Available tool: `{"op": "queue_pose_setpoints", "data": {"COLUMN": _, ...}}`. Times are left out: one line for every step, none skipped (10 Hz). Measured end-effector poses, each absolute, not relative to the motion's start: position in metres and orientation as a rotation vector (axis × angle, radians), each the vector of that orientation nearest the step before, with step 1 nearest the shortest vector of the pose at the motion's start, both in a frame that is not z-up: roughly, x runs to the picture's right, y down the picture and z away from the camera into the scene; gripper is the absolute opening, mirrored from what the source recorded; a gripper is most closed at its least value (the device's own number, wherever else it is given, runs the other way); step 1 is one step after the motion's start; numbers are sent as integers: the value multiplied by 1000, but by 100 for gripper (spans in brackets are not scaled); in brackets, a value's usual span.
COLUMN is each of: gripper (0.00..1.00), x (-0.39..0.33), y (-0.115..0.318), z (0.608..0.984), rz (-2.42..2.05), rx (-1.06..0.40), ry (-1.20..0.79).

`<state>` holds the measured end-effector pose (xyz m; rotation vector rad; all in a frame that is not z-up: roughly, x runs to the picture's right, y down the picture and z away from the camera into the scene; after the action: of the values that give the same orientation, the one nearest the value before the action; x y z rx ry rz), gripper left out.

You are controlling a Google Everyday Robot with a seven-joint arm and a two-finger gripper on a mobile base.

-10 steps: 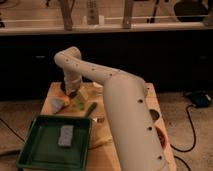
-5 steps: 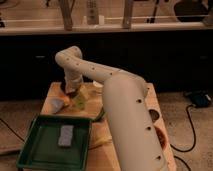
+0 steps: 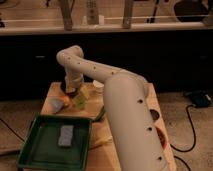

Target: Place pepper in plastic cup

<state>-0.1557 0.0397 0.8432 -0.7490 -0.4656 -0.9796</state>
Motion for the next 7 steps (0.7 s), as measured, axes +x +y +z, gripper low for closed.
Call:
{"op": "queue_pose_setpoints", "data": {"gripper": 80, "x": -156, "y": 40, "z": 843, "rz": -981, "rx": -747, "ry": -470}}
{"op": "queue_pose_setpoints", "data": {"gripper": 80, "x": -156, "y": 39, "z": 843, "rz": -980, "rx": -744, "ry": -474}}
{"op": "queue_pose_setpoints", "data": {"gripper": 80, "x": -154, "y": 38, "z": 843, "rz": -979, "rx": -742, "ry": -478}}
{"op": "queue_pose_setpoints", "data": {"gripper": 80, "x": -154, "y": 38, "z": 843, "rz": -979, "rx": -740, "ry": -481}}
{"op": "queue_pose_setpoints", "data": {"gripper": 80, "x": -154, "y": 38, "z": 843, "rz": -980, "rx": -740, "ry": -481}}
{"op": "queue_pose_setpoints", "data": {"gripper": 80, "x": -155, "y": 38, "z": 843, "rz": -980, "rx": -740, "ry": -482}}
{"op": "queue_pose_setpoints", "data": {"gripper": 80, "x": -155, "y": 38, "z": 843, "rz": -980, "rx": -740, "ry": -482}}
